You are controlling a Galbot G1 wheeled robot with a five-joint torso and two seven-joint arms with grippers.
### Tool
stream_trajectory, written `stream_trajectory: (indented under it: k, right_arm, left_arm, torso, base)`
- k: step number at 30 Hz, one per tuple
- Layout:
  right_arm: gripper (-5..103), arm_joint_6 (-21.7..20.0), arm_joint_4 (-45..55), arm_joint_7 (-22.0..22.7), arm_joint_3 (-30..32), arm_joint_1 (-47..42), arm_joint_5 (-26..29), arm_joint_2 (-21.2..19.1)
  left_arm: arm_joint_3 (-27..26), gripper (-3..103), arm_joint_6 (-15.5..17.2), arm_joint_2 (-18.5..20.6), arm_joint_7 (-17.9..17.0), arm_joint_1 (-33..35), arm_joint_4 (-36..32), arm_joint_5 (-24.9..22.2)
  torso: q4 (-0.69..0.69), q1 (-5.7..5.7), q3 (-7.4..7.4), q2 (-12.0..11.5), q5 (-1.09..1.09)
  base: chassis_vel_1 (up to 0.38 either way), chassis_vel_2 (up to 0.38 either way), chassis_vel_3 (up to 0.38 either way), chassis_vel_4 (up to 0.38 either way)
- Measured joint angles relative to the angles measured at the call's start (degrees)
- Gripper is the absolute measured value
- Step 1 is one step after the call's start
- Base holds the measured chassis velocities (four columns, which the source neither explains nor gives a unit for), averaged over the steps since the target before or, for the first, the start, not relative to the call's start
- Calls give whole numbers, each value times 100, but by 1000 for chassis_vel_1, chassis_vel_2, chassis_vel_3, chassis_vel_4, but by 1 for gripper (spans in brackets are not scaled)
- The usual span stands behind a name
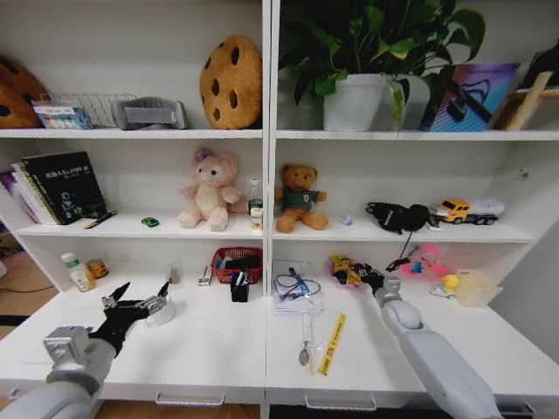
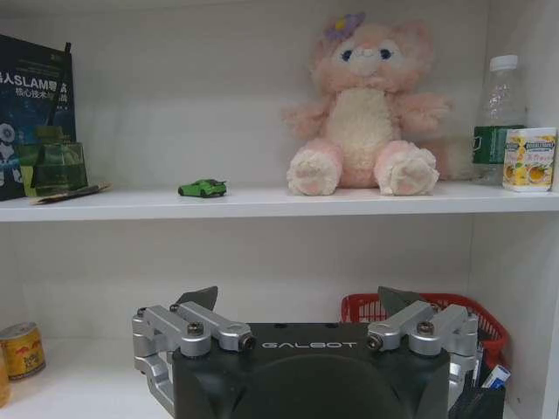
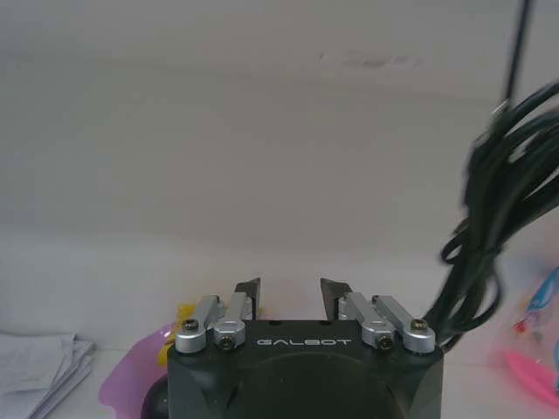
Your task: Organize the objects on the table.
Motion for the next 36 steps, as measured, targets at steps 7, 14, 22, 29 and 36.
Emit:
stream_trajectory:
  k: [7, 14, 22, 29, 36]
  right_arm:
    - [73, -183, 2295, 386, 1391, -2247, -60, -91]
    - [94, 26, 4070, 750, 1762, -4128, -849, 605]
    - [100, 240, 4801, 783, 1830, -5018, -1520, 1550]
    - [100, 326, 4927, 883, 1813, -5292, -1741, 1854]
    - [100, 327, 4913, 884, 1798, -5269, -1737, 1845]
  left_arm:
    - [0, 100, 0, 0, -1, 0, 0, 0]
    - [0, 100, 0, 0, -1, 0, 0, 0]
    - [0, 100, 0, 0, -1, 0, 0, 0]
    - [0, 100, 0, 0, 0, 0, 0, 0]
    - [0, 100, 0, 0, -1, 0, 0, 0]
  torso:
    - [-3, -1, -1, 2, -1]
    - [-2, -1, -2, 2, -1]
    - [-1, -1, -1, 2, -2]
    - [-1, -1, 0, 1, -1]
    - [-1, -1, 0, 1, 0]
  base:
    - [0, 0, 0, 0]
    - [0, 0, 0, 0]
    - [0, 0, 0, 0]
    - [0, 0, 0, 0]
    - [0, 0, 0, 0]
